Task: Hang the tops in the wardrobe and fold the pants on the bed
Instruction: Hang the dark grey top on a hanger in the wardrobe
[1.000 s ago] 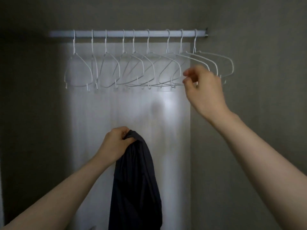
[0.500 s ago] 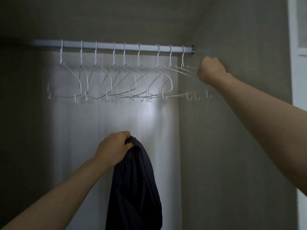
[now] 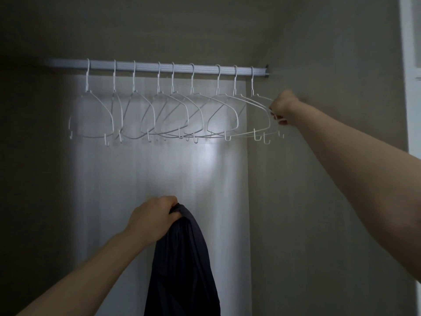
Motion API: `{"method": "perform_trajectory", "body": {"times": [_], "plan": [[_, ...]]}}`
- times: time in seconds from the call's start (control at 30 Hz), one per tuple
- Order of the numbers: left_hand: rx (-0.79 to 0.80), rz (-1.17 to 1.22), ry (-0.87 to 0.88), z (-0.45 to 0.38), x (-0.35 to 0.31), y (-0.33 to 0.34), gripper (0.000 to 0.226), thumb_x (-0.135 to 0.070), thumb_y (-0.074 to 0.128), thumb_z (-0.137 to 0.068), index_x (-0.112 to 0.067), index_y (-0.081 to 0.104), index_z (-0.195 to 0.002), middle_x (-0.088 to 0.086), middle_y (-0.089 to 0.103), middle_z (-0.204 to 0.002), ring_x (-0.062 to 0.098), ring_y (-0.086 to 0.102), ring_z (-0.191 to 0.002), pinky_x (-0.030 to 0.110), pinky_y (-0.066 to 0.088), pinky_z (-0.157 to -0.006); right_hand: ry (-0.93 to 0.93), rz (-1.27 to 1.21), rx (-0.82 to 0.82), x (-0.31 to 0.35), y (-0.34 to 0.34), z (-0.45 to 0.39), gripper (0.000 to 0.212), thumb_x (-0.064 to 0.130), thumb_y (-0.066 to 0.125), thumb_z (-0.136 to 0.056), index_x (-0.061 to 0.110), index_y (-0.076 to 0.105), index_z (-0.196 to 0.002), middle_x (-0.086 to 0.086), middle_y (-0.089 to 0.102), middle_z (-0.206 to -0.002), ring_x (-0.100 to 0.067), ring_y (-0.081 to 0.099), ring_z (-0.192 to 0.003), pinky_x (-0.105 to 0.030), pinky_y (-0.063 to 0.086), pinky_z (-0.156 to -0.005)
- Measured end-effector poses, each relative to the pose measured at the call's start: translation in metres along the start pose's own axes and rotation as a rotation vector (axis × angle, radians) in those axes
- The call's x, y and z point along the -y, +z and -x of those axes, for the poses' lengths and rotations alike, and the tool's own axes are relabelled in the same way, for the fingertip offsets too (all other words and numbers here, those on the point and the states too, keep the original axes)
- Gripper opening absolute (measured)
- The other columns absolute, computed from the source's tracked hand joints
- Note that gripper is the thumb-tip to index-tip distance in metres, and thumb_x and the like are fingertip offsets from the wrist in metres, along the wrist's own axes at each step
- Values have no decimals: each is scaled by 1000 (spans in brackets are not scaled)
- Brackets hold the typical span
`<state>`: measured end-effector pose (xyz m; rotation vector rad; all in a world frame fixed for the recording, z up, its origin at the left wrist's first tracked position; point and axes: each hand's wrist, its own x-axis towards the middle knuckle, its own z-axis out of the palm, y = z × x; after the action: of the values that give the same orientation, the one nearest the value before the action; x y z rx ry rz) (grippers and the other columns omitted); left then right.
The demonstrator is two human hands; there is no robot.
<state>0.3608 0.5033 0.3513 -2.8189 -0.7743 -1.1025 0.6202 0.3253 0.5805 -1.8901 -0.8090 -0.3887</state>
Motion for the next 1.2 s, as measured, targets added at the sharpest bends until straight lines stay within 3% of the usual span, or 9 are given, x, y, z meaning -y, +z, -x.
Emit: {"method": "perform_trajectory", "body": {"times": [0.17, 0.37, 0.57, 0.67, 0.73, 0.9, 1.0, 1.1, 1.2], "plan": [[69, 324, -56, -5, -3, 4, 36, -19, 65, -90, -18, 50, -58, -6, 54, -60, 7, 48, -57, 27, 37, -58, 41, -246, -51, 1, -3, -4, 25, 3, 37, -97, 9, 49, -76, -13, 47, -70, -20, 44, -54, -24, 37, -44], [132, 669, -229, -11, -3, 16, 27, -11, 66, -89, 15, 62, -81, 10, 54, -69, 14, 50, -66, 25, 31, -56, -18, -252, -232, 1, -3, -3, 12, 10, 45, -93, 11, 51, -82, -14, 48, -90, -20, 39, -62, -22, 29, -50], [200, 680, -312, -2, -6, 31, 23, -12, 65, -89, 11, 66, -84, 8, 53, -71, 15, 50, -66, 23, 33, -51, -5, -277, -322, -26, 4, 31, 29, 13, 49, -90, -4, 65, -107, -22, 64, -105, -31, 57, -87, -35, 45, -73], [214, 582, -294, 13, -15, 34, 27, -12, 66, -88, -7, 57, -63, 2, 52, -64, 11, 48, -60, 22, 32, -52, 36, -328, -332, -45, 12, 67, 32, 11, 45, -92, -3, 65, -113, -24, 63, -117, -38, 59, -110, -38, 48, -88], [206, 527, -300, 23, -23, 33, 33, -13, 65, -88, -14, 51, -58, -1, 52, -62, 10, 48, -59, 23, 34, -55, 50, -390, -299, -57, 14, 92, 31, 11, 45, -92, -3, 65, -112, -23, 64, -117, -35, 59, -109, -36, 47, -89], [118, 470, -384, 48, -42, 11, 22, -16, 66, -89, 3, 67, -78, 12, 65, -76, 17, 57, -68, 24, 40, -60, 35, -456, -158, -84, 9, 158, 28, 7, 42, -92, 0, 65, -108, -20, 65, -116, -34, 57, -111, -36, 45, -91], [105, 443, -429, 64, -52, -1, 20, -17, 69, -87, 1, 68, -78, 9, 62, -72, 16, 57, -64, 23, 43, -55, 14, -493, -51, -97, 2, 201, 23, 12, 42, -96, 6, 64, -97, -14, 66, -103, -28, 61, -94, -31, 47, -77], [190, 408, -470, 90, -70, -10, 23, -15, 77, -79, 6, 69, -86, 11, 64, -75, 19, 61, -67, 26, 49, -56, 38, -565, 117, -111, -17, 253, 23, 18, 37, -100, 14, 58, -93, -2, 62, -93, -9, 53, -72, -21, 37, -59], [343, 296, -499, 116, -86, -20, 27, -15, 86, -69, -1, 71, -87, 12, 69, -83, 23, 68, -77, 35, 59, -65, 108, -540, 368, -126, -42, 295, 25, 29, 35, -103, 17, 56, -107, 4, 63, -92, -15, 54, -79, -22, 38, -66]]}}
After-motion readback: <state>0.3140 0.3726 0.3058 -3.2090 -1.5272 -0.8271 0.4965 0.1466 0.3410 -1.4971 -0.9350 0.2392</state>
